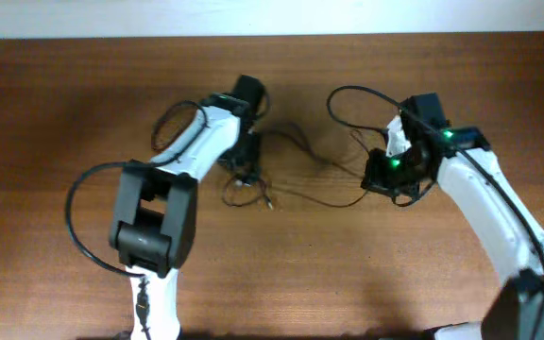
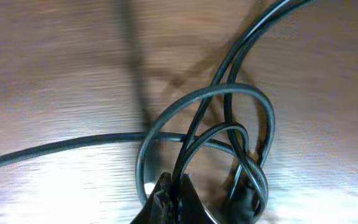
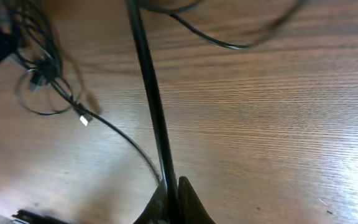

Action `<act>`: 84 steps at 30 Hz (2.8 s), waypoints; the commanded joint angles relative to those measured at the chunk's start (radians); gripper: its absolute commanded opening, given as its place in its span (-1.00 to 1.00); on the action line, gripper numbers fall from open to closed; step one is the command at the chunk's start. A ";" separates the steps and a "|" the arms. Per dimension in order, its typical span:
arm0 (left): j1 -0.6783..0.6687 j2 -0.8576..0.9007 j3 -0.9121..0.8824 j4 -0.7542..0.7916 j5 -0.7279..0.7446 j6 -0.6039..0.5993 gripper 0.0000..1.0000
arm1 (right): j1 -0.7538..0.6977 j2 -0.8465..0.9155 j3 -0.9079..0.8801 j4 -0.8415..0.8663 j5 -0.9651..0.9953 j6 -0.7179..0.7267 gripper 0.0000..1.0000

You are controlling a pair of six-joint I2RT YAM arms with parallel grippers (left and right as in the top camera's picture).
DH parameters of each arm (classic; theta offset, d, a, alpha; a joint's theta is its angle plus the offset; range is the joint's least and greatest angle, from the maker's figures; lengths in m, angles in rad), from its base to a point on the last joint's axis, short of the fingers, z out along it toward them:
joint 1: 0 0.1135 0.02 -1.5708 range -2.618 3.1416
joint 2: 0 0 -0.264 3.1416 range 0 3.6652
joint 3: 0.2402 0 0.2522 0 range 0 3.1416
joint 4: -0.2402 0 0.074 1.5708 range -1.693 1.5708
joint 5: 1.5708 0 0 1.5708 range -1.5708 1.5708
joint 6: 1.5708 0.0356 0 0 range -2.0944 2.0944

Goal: Untangle cables

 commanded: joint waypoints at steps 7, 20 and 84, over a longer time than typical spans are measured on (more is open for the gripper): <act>0.241 0.008 -0.004 -0.051 0.261 -0.089 -1.00 | -0.042 -0.251 0.102 -0.008 -0.019 -0.020 -0.92; 0.272 0.008 -0.004 -0.057 0.330 -0.089 -1.00 | -0.378 -0.249 0.101 -0.196 0.309 -0.010 -0.92; 0.133 -0.045 0.029 -0.047 0.403 -0.320 0.15 | 0.032 0.492 0.166 0.323 -0.218 -0.023 0.97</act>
